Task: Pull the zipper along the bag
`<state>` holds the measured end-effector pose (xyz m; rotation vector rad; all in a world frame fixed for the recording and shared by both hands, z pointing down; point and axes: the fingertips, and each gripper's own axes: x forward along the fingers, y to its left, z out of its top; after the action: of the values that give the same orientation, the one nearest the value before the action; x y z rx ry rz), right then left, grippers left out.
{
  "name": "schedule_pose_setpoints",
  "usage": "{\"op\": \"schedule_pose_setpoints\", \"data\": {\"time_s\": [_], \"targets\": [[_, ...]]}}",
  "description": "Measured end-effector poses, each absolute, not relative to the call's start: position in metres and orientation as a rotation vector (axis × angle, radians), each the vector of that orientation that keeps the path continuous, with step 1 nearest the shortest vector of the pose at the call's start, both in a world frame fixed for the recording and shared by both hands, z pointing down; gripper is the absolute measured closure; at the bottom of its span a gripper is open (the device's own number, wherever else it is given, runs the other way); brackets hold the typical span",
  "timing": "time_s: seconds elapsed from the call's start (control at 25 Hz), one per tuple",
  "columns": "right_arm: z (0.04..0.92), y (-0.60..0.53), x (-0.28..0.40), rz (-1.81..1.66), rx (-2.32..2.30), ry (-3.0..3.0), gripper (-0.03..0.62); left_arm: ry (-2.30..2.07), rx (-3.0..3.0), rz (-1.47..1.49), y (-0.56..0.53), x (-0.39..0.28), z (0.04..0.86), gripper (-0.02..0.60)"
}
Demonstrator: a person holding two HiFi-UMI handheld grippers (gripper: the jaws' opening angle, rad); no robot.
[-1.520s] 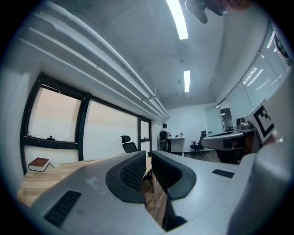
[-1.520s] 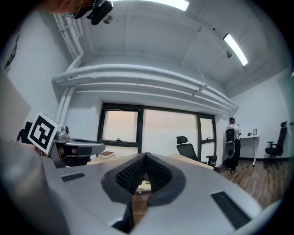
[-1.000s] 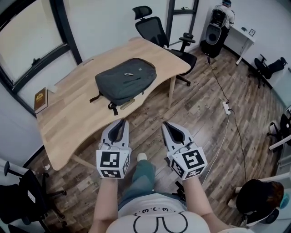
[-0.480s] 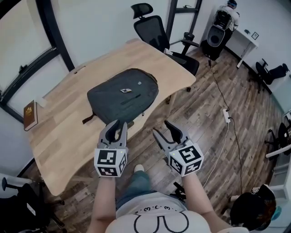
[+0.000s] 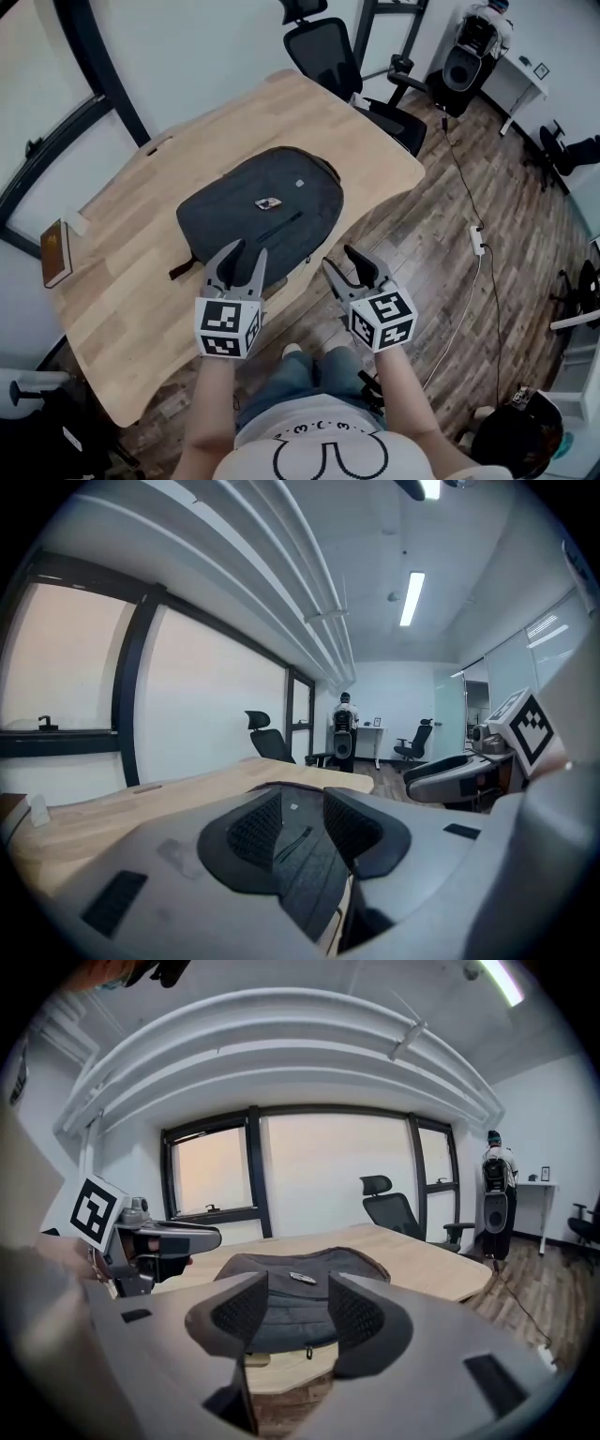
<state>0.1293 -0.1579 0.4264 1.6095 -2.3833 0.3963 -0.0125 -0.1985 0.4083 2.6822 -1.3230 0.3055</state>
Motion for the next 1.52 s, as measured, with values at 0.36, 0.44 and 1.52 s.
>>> {"op": "schedule_pose_setpoints", "data": {"time_s": [0.36, 0.44, 1.52], "targets": [[0.520, -0.171, 0.132, 0.583, 1.540, -2.288, 0.359, -1.315, 2.581, 0.385, -0.202, -0.022, 0.460, 0.463], [0.541, -0.176, 0.130, 0.592, 1.515, -2.273, 0.376, -1.323, 2.560, 0.391, -0.204, -0.024, 0.466, 0.463], [0.623, -0.207, 0.109, 0.606, 1.205, -2.190, 0.537, -1.353, 2.413, 0.641, -0.203, -0.017, 0.531, 0.470]]}}
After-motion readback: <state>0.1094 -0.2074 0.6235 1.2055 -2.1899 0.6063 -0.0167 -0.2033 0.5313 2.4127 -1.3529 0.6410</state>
